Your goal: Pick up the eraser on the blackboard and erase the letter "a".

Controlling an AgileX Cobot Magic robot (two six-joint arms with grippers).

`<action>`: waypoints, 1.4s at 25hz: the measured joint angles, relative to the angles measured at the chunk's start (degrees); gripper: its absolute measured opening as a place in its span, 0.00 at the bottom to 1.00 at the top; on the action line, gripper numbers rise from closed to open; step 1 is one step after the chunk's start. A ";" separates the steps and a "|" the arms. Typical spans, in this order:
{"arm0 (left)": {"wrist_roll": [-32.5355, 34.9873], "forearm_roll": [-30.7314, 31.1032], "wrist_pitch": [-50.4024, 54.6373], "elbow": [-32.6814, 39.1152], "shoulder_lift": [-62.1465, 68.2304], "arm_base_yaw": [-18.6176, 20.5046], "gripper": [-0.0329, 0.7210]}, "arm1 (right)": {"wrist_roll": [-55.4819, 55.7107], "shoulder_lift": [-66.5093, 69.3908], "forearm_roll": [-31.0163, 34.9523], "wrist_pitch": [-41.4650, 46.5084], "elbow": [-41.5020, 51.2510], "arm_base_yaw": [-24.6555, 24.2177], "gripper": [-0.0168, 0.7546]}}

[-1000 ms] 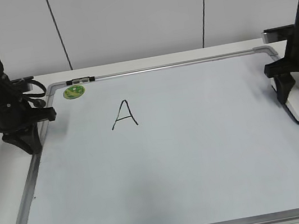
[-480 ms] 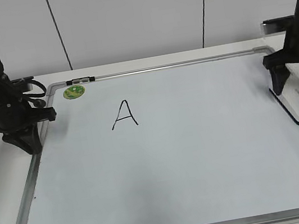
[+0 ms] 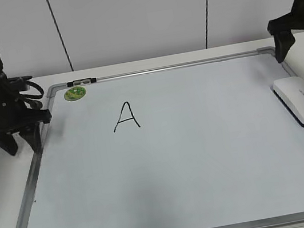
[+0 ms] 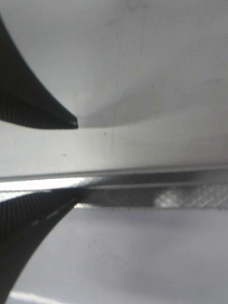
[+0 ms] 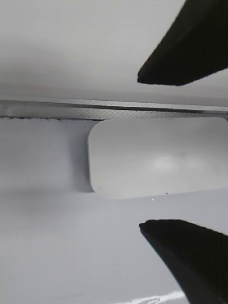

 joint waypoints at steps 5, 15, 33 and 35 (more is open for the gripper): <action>-3.28 7.49 4.38 -3.24 -1.40 0.00 0.87 | 0.25 -2.38 1.91 0.11 -0.10 0.00 0.88; -3.67 7.73 9.34 -4.06 -12.52 0.00 0.80 | 3.63 -8.77 6.44 0.54 -0.10 0.00 0.75; -5.85 10.64 10.42 22.04 -53.76 -4.21 0.66 | 4.17 -33.22 9.56 1.34 13.88 7.04 0.73; -6.08 10.87 10.46 26.67 -58.93 -4.30 0.66 | 4.27 -38.01 9.41 1.34 18.48 7.17 0.72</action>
